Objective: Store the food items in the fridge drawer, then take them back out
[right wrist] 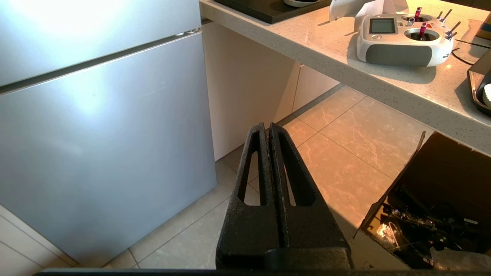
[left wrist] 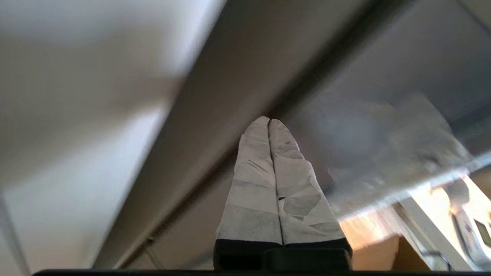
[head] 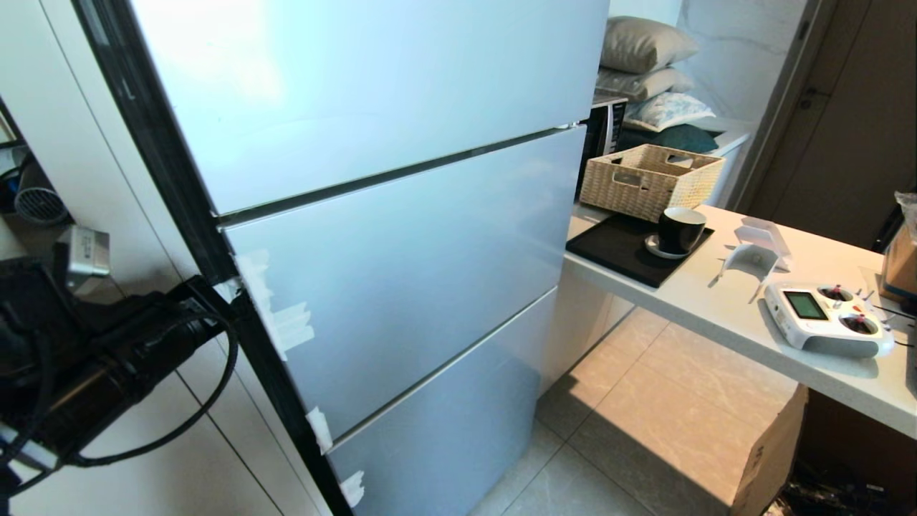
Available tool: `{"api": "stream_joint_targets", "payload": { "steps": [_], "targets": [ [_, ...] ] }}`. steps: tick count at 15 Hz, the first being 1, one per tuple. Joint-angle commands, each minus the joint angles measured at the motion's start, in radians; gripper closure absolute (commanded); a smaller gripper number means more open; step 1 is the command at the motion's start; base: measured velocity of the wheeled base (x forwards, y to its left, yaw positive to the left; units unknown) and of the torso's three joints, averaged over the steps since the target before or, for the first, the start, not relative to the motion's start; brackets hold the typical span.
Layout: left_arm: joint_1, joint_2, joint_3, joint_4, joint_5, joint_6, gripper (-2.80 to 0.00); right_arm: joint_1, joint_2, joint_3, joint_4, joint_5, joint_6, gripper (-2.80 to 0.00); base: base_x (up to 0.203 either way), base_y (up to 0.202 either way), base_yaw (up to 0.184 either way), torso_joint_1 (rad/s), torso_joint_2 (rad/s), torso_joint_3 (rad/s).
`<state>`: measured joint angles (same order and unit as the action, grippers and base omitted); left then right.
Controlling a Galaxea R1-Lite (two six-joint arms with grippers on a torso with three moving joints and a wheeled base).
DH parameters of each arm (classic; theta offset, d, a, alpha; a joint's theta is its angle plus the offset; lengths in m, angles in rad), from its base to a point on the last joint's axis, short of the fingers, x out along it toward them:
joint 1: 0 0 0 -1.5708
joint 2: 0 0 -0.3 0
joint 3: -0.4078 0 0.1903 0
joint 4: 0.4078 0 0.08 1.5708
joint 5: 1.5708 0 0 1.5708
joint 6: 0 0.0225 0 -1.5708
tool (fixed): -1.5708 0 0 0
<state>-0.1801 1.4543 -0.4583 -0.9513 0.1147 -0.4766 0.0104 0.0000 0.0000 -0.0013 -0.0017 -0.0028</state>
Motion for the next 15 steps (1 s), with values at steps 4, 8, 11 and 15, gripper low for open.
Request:
{"api": "stream_joint_targets", "payload": {
  "steps": [4, 8, 11, 15],
  "targets": [
    [-0.032, 0.003, 0.007, -0.007, 0.002, -0.002, 0.00, 0.000, 0.002, 0.000, 0.000, 0.000, 0.000, 0.00, 0.000, 0.000, 0.000, 0.000, 0.00, 0.000],
    [-0.033, 0.003, 0.027, -0.006, -0.002, -0.008, 0.00, 0.000, 0.002, 0.000, 0.000, 0.000, 0.000, 0.00, 0.000, 0.000, 0.000, 0.000, 0.00, 0.000],
    [-0.038, 0.000, 0.039, -0.006, -0.003, -0.007, 0.00, 0.000, 0.002, 0.000, 0.000, 0.000, 0.000, 0.00, 0.000, 0.000, 0.000, 0.000, 0.00, 0.000],
    [-0.038, -0.013, 0.081, -0.010, -0.005, -0.012, 0.00, 0.000, 0.002, 0.000, 0.000, 0.000, 0.000, 0.00, 0.000, 0.000, 0.000, 0.000, 0.00, 0.000]
  ]
}}
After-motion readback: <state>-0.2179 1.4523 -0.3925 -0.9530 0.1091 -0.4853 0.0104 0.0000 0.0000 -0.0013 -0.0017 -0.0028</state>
